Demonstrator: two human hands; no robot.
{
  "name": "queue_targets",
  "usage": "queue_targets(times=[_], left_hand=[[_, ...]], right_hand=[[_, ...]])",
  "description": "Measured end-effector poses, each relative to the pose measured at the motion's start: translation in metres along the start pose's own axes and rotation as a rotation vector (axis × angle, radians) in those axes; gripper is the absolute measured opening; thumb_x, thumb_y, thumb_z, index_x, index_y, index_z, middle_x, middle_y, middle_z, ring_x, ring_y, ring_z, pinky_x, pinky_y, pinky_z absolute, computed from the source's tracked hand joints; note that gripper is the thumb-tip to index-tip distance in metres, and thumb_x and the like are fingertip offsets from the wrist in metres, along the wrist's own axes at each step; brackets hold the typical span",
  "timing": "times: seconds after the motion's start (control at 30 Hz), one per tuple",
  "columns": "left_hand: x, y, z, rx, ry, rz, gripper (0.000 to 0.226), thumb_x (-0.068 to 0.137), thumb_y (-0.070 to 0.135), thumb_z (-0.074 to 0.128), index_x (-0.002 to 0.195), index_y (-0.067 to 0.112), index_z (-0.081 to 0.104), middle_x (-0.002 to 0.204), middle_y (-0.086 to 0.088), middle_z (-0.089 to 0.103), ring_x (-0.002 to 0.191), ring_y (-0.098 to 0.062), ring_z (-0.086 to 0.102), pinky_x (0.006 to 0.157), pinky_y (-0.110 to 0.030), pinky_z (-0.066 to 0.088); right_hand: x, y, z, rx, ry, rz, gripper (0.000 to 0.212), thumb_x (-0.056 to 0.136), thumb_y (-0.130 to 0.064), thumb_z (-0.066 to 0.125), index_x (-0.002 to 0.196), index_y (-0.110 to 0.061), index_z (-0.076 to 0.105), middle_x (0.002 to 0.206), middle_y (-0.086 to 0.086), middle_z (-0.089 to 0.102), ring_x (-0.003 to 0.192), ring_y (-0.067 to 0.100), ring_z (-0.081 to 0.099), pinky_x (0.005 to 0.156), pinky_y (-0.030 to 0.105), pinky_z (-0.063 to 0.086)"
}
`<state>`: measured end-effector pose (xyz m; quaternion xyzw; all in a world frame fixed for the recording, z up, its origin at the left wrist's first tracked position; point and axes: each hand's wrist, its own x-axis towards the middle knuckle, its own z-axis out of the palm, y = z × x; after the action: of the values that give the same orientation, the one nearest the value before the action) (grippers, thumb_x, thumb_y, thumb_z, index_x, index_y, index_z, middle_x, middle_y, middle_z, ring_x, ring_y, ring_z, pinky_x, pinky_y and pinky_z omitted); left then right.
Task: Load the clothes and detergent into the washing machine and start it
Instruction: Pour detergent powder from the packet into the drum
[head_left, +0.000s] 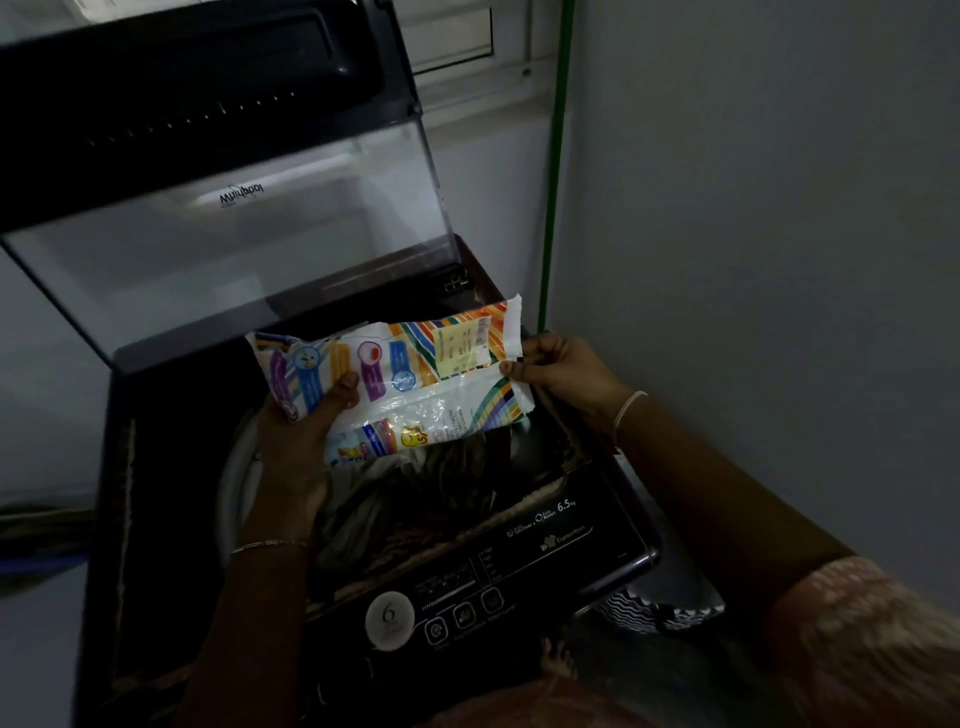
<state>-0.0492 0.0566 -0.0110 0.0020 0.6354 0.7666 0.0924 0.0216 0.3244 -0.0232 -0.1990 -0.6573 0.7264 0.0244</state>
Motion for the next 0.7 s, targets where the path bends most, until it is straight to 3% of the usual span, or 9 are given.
queue_targets(times=[0.1,0.27,0.33,0.43,0.57,0.7], left_hand=[[-0.003,-0.007,-0.004,-0.063,0.017,-0.086,0.039,0.080,0.020,0.075,0.117,0.016,0.064,0.115,-0.012,0.069,0.103,-0.036,0.067,0.084,-0.056,0.053],[-0.007,-0.019,-0.006,-0.189,0.068,-0.182,0.023,0.085,0.018,0.068,0.107,0.025,0.067,0.106,-0.004,0.073,0.088,-0.023,0.072,0.066,-0.041,0.059],[-0.009,-0.024,-0.008,-0.232,0.063,-0.238,0.031,0.083,0.025,0.071,0.113,0.026,0.065,0.107,-0.002,0.073,0.090,-0.023,0.072,0.068,-0.041,0.059],[-0.011,-0.030,-0.009,-0.294,0.027,-0.346,0.057,0.078,0.038,0.072,0.130,0.021,0.057,0.123,-0.008,0.066,0.107,-0.032,0.065,0.080,-0.048,0.057],[-0.012,-0.032,-0.005,-0.396,-0.035,-0.449,0.046,0.092,0.034,0.055,0.134,0.016,0.053,0.128,-0.010,0.063,0.101,-0.026,0.068,0.073,-0.040,0.059],[-0.015,-0.034,0.000,-0.457,-0.056,-0.507,0.047,0.092,0.034,0.054,0.135,0.013,0.053,0.124,-0.010,0.065,0.091,-0.024,0.071,0.067,-0.038,0.059]], right_hand=[[0.008,-0.008,0.003,-0.056,-0.031,0.001,0.008,0.078,-0.006,0.074,0.085,-0.007,0.070,0.090,0.006,0.074,0.084,0.021,0.072,0.079,0.033,0.060],[0.011,-0.026,0.008,-0.169,-0.088,0.041,0.031,0.078,-0.013,0.075,0.100,0.007,0.067,0.100,0.016,0.073,0.093,0.029,0.071,0.083,0.042,0.058],[0.011,-0.032,0.010,-0.191,-0.101,0.043,0.030,0.078,-0.013,0.075,0.101,0.007,0.067,0.102,0.017,0.072,0.095,0.030,0.071,0.084,0.042,0.058],[0.010,-0.040,0.013,-0.222,-0.129,0.046,0.016,0.080,-0.014,0.073,0.091,-0.003,0.070,0.103,0.016,0.072,0.095,0.028,0.071,0.083,0.039,0.059],[0.009,-0.047,0.016,-0.232,-0.132,0.055,0.018,0.081,-0.016,0.073,0.093,-0.003,0.070,0.103,0.014,0.072,0.090,0.025,0.072,0.078,0.035,0.060],[0.007,-0.052,0.019,-0.229,-0.103,0.050,0.027,0.081,-0.017,0.073,0.101,0.000,0.066,0.106,0.016,0.072,0.088,0.024,0.072,0.078,0.036,0.060]])
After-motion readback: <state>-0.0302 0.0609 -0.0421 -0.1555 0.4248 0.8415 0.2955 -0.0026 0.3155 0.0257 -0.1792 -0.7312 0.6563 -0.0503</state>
